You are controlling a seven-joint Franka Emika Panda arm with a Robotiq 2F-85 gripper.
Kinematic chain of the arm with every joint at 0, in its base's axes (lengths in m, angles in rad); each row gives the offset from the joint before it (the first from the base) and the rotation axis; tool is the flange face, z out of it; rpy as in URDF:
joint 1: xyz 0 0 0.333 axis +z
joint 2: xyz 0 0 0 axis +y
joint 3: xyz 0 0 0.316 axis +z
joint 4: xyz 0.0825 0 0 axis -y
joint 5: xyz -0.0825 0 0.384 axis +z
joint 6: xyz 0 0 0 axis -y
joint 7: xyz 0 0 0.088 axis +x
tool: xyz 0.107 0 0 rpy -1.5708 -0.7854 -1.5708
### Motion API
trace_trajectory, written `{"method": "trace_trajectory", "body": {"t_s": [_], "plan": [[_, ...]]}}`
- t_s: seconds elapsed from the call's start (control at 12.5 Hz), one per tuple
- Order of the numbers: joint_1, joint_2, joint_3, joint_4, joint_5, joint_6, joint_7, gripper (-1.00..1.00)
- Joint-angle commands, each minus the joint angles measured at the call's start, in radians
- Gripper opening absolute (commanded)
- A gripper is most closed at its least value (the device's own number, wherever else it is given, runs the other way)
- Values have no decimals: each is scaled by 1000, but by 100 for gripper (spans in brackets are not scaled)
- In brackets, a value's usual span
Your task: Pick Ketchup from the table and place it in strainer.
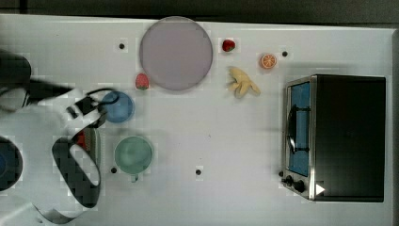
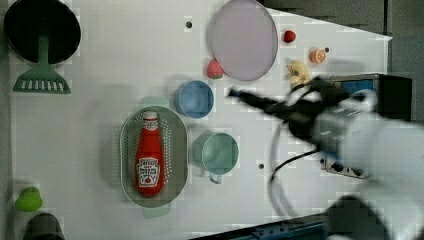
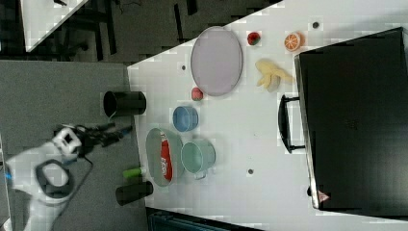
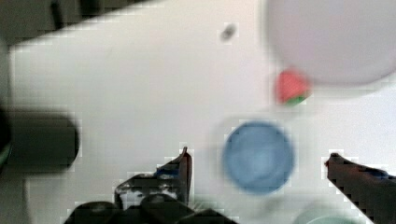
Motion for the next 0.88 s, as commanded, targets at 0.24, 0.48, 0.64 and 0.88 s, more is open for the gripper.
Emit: {"method": "trace_trajectory", "body": {"t_s": [0.24,0.48,0.64,0.88], "plan": [[-102,-66,-251,142,22,-377,-22,100],[-103,-76,-368,247,39,-553,-80,100],[-103,-76,-419,290,65,-609,-108,100],[-103,-77,-456,317,69,-696,-75,100]]}}
